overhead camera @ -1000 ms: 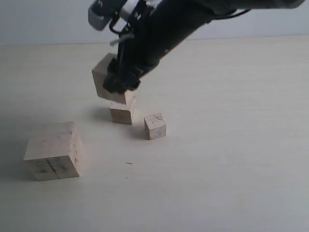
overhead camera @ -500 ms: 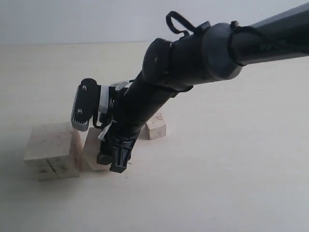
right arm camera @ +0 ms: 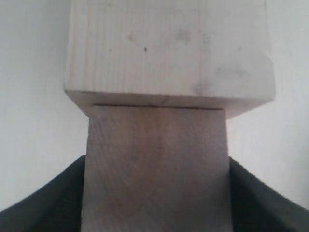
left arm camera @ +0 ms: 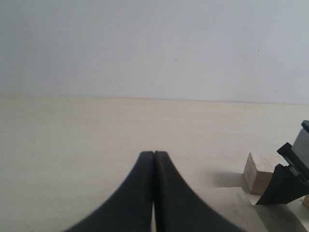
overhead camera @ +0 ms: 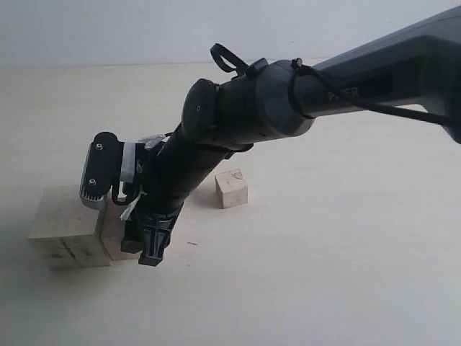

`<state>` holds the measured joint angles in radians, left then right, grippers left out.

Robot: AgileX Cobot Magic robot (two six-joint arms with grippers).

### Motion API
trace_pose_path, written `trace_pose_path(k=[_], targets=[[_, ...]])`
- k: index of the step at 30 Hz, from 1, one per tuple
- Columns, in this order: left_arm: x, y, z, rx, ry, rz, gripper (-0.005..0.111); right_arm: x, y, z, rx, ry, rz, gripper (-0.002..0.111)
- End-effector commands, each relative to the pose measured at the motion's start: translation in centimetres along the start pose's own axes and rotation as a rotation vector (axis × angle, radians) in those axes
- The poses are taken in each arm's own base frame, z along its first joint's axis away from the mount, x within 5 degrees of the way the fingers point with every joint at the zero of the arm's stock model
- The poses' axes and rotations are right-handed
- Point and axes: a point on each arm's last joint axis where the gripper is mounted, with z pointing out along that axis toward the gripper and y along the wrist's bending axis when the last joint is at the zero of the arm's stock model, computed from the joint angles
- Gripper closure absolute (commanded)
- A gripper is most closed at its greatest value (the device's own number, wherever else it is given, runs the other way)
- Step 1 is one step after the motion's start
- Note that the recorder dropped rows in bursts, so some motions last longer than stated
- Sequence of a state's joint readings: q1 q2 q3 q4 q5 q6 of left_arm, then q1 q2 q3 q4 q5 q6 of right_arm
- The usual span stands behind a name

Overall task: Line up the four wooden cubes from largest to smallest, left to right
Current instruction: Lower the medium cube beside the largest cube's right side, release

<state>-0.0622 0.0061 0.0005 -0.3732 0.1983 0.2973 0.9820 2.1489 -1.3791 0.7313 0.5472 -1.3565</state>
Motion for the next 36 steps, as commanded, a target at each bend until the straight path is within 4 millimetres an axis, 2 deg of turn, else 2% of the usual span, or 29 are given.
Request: trace_pose_path(k=[1, 9, 12, 17, 27, 31, 33, 36], targets=[[-0.1, 0.0, -0.1, -0.005, -0.017, -0.001, 0.107, 0.4, 0.6, 1.2, -0.033, 0.023, -0.014, 0.108], [-0.1, 0.0, -0.1, -0.005, -0.017, 0.002, 0.107, 0.4, 0.5, 1.2, -0.027, 0.019, -0.008, 0.108], [-0.1, 0.0, -0.1, -0.005, -0.017, 0.004, 0.107, 0.4, 0.5, 1.2, -0.024, 0.019, -0.006, 0.102], [-0.1, 0.0, -0.1, -0.005, -0.017, 0.004, 0.107, 0.4, 0.5, 1.2, -0.024, 0.019, -0.006, 0.085], [-0.1, 0.0, -0.1, -0.005, -0.017, 0.004, 0.107, -0.1, 0.5, 1.0, -0.019, -0.024, 0.056, 0.03], [-0.1, 0.0, -0.1, -0.005, -0.017, 0.004, 0.107, -1.4, 0.2, -1.0, 0.022, -0.067, 0.088, 0.015], [-0.1, 0.0, -0.1, -0.005, -0.017, 0.004, 0.107, -2.7, 0.1, -3.1, 0.055, -0.112, 0.126, 0.011], [-0.1, 0.0, -0.1, -0.005, -0.017, 0.004, 0.107, -4.9, 0.0, -8.2, 0.145, -0.163, 0.14, 0.009]])
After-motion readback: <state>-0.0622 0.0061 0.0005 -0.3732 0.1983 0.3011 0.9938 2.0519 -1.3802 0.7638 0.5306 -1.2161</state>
